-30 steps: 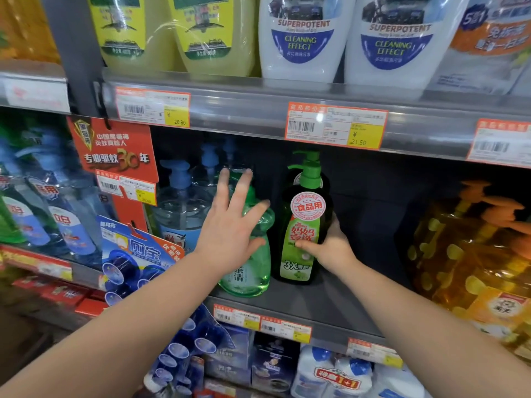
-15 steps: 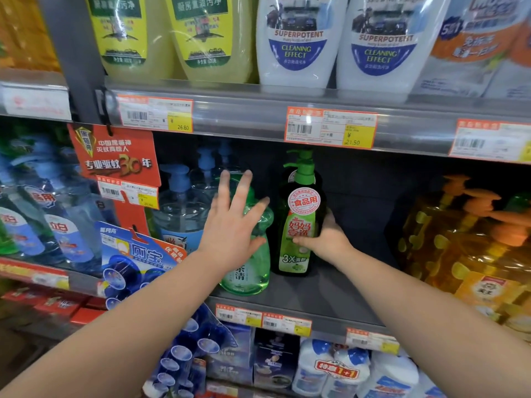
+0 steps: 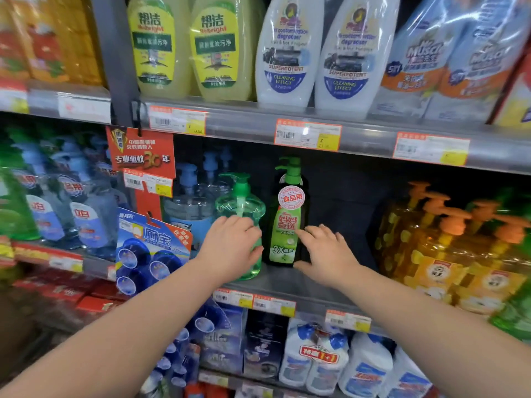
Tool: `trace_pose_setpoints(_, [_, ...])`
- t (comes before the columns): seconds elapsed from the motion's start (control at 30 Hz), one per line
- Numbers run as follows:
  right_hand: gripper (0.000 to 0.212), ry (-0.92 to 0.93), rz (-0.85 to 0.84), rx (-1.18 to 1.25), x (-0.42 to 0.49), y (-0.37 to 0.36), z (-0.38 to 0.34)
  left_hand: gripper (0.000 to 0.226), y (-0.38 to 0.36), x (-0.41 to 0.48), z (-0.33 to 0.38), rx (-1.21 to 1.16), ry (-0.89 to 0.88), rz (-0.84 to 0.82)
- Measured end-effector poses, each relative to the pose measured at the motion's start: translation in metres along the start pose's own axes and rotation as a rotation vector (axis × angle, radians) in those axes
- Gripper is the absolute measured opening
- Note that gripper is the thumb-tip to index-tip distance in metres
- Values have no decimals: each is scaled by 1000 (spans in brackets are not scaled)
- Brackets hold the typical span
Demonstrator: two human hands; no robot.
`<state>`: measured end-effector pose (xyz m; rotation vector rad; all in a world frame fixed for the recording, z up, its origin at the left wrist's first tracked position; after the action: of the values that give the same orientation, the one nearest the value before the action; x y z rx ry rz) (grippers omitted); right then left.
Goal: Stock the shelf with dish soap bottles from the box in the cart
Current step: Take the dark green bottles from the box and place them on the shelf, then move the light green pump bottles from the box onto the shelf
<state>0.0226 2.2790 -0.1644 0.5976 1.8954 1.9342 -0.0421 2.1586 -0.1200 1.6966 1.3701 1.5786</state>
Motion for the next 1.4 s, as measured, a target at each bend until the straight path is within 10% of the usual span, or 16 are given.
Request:
trace_pose_setpoints(0.13, [74,34,-44,-19,-35,-1,-5,54,-19,-39,8,24,176,-351])
trace_pose_setpoints(0.77, [71,445,-147,34,-190,-36,-184,57,59,-315,23,16,667,-579])
trace_pose_setpoints(1.4, [71,841,-227,46,-273,-47,-634,58,188,-638,-214,112,993,-610])
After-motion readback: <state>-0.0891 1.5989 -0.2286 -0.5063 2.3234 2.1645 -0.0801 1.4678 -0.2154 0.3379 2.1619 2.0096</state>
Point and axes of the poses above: each hand's wrist, its own x-axis towards the middle knuckle, its own y-axis out of the back of the hand, z = x × y, the point moved 10 cm from there along x, towards the middle knuckle, and after that the axes turned 8 degrees about -y, right-handed, at the moved point
